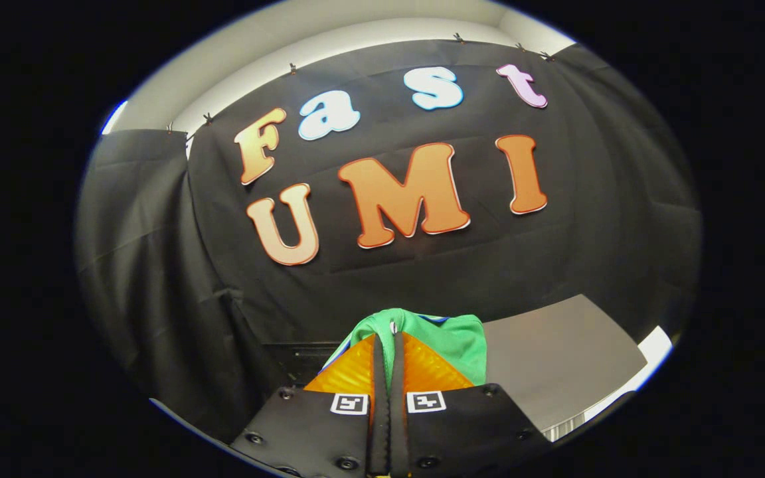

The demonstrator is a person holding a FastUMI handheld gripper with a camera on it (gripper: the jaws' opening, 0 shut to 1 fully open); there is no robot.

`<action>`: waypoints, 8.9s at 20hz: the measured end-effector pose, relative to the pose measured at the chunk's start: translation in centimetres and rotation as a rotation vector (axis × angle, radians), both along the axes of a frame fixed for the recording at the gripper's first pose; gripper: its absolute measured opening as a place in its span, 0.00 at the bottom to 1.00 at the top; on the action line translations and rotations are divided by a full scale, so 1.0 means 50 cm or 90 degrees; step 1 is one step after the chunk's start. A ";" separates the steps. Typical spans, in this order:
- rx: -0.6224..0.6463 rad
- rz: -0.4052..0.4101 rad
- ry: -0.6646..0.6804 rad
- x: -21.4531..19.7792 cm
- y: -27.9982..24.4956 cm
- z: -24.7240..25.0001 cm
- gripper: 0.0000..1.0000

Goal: Put the clothes into the washing machine and then close the washing machine lid.

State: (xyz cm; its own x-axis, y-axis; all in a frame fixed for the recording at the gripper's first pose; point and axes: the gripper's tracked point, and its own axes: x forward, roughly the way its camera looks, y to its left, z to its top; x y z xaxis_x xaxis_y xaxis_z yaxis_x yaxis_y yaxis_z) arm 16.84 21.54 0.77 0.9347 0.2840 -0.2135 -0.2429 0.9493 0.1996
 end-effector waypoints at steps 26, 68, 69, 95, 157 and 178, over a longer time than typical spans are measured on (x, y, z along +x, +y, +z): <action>0.006 0.051 0.321 0.196 0.476 -0.754 0.08; -0.134 0.007 0.341 0.189 0.400 -0.771 0.99; -0.131 0.006 0.321 0.193 0.401 -0.734 0.99; -0.148 0.015 0.115 0.508 0.452 -0.422 0.99; -0.120 -0.088 -0.098 -0.162 0.123 -0.192 0.98; -0.109 -0.120 -0.240 -0.324 -0.352 0.098 0.97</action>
State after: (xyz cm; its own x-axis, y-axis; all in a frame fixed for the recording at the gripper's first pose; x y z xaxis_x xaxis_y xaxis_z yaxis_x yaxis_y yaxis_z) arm 0.63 3.96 5.66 0.9882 0.0918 0.1230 -0.0884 0.9955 -0.0327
